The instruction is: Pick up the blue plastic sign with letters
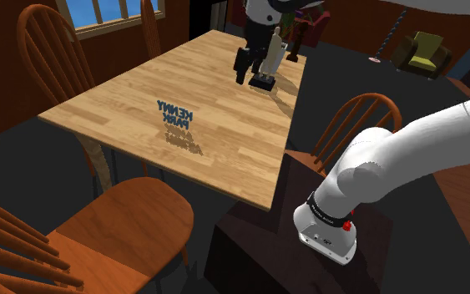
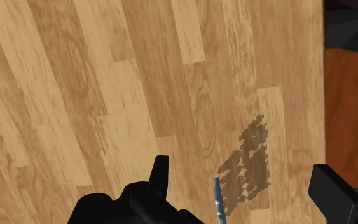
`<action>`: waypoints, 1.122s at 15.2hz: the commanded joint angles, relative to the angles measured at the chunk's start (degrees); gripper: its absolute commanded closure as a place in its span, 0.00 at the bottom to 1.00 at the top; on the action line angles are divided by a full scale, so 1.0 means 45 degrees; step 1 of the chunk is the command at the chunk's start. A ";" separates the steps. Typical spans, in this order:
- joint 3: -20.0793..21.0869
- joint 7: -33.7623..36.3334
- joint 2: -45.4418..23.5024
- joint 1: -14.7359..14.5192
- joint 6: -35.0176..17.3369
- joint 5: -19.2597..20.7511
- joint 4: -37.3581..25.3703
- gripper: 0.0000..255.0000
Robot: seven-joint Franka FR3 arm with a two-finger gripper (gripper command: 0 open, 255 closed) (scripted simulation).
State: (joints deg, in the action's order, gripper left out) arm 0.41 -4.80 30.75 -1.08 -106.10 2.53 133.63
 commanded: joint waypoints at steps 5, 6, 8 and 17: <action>0.0027 -0.0425 -0.3256 -0.0179 -0.1242 -0.0044 -0.1564 0.00; 0.0033 -0.0502 -0.3785 -0.0205 -0.1385 -0.0050 -0.1875 0.00; 0.0050 -0.0653 -0.4841 -0.0255 -0.1625 -0.0062 -0.2542 0.00; 0.0232 -0.1275 -0.9606 -0.0452 -0.1931 -0.0054 -0.6323 0.00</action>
State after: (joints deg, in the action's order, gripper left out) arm 1.36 -10.16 -9.99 -3.04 -114.97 2.26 107.50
